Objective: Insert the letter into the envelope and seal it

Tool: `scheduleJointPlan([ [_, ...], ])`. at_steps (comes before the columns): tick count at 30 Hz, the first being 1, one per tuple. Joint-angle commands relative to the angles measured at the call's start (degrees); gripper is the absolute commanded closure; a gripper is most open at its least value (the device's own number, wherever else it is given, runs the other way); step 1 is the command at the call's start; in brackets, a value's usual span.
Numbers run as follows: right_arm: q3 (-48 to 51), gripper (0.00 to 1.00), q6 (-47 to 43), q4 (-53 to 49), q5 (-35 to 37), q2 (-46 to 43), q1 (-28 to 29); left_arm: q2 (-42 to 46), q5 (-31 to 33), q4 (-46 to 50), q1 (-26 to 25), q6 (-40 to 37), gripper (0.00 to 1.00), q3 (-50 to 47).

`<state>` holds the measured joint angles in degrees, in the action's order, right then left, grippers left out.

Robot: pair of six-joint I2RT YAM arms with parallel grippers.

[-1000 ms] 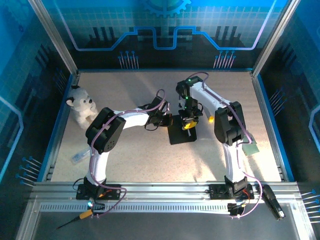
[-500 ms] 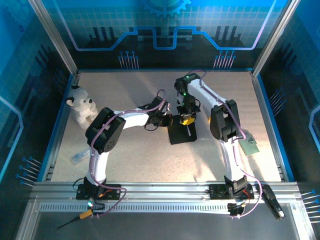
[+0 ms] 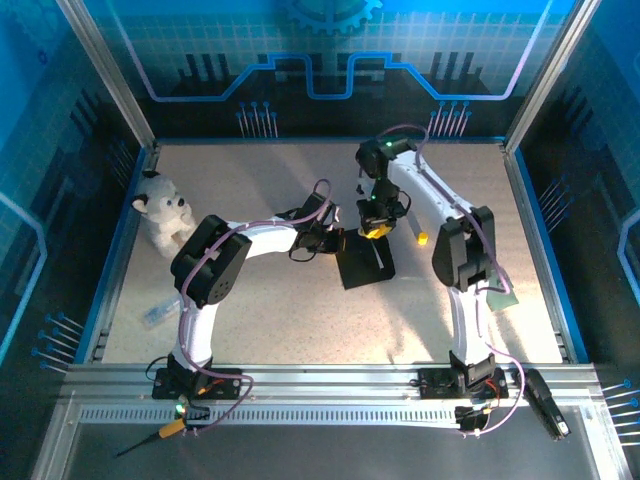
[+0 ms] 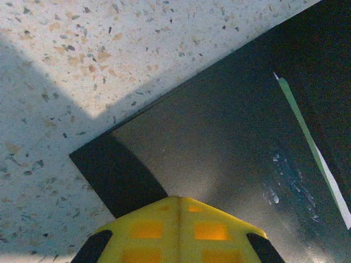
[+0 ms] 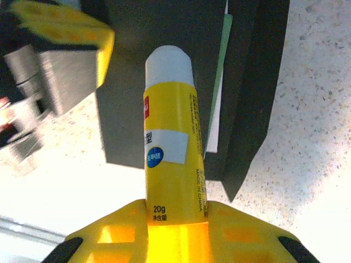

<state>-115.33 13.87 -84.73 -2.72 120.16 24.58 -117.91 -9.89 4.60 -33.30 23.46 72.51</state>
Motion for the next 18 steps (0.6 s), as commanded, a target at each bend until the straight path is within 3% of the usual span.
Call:
scheduleJointPlan([
  [1,3.4,0.97,-0.6,-4.3,-2.3,-3.8,0.0,-0.1,-0.3,3.0,-0.7,-0.5,1.0,-1.7],
  [9,11.7,0.97,-2.0,-5.9,-0.5,-5.4,1.3,0.5,-0.3,2.9,-0.7,-0.8,1.0,-2.1],
  [18,12.0,0.97,-2.3,-5.4,0.4,-0.4,3.0,0.8,-0.7,2.5,-0.7,-1.0,1.0,-2.6],
])
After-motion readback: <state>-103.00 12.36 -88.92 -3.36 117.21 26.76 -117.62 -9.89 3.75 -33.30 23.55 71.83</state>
